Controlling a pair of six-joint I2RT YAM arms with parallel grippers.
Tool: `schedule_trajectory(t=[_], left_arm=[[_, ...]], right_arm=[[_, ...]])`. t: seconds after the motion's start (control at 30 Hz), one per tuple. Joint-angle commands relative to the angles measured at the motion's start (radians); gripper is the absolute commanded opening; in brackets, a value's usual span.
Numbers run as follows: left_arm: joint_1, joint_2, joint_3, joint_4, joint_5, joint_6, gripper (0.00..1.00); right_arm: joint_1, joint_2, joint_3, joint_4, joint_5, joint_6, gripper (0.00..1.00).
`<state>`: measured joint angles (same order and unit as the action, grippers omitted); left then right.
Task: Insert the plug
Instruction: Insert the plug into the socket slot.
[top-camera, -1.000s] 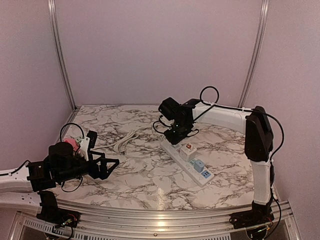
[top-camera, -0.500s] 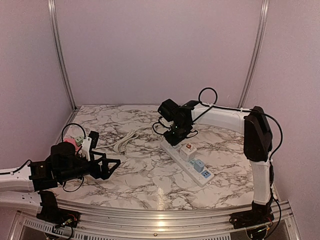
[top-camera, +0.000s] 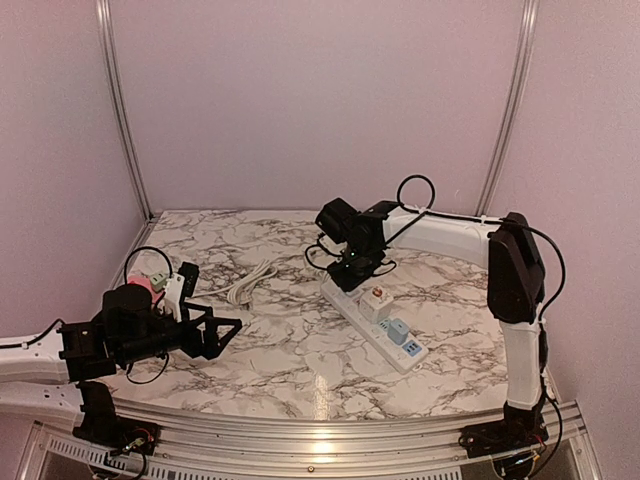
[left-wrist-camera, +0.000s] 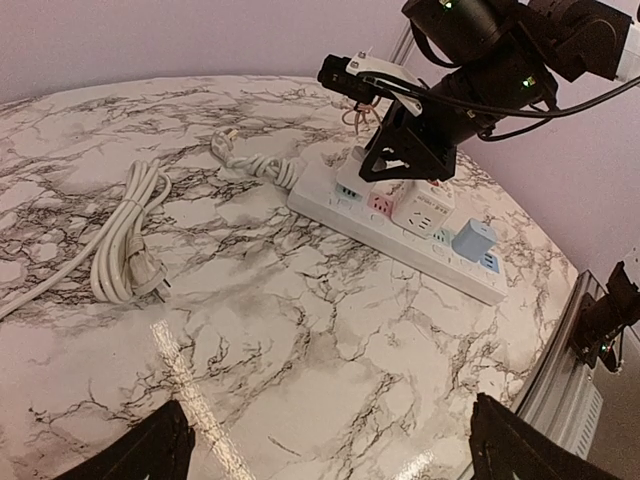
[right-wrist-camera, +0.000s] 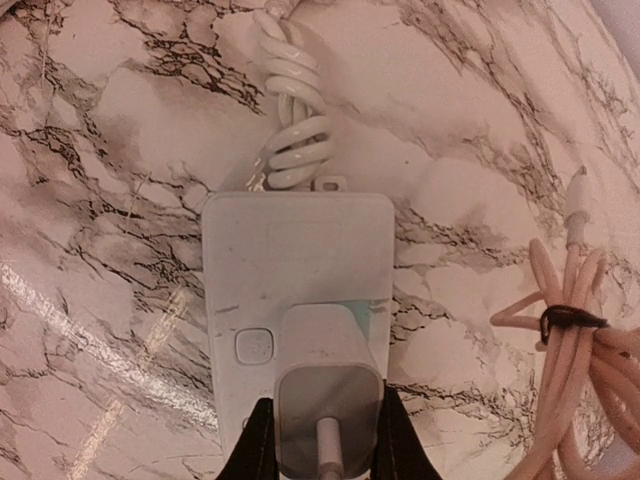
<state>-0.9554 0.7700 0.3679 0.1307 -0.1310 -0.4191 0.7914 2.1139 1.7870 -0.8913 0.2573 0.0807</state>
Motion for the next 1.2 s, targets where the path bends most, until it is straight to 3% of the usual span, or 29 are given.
schedule_trajectory(t=[0.0,0.3,0.67,1.0,1.17], left_arm=[[0.006,0.005,-0.002,0.037,0.009,0.011,0.99],[0.006,0.012,-0.014,0.052,0.011,0.002,0.99],[0.006,-0.014,-0.033,0.045,0.005,0.0,0.99],[0.005,-0.02,-0.041,0.05,0.001,-0.001,0.99],[0.005,-0.015,-0.041,0.051,0.003,0.0,0.99]], right_arm=[[-0.005,-0.004,0.031,-0.079,-0.012,0.029,0.0],[-0.004,-0.017,0.065,-0.097,0.004,0.027,0.0],[-0.006,0.002,-0.051,-0.006,-0.03,0.027,0.0],[-0.006,-0.018,-0.016,0.0,-0.102,0.024,0.0],[-0.006,-0.011,-0.022,-0.009,-0.067,0.022,0.0]])
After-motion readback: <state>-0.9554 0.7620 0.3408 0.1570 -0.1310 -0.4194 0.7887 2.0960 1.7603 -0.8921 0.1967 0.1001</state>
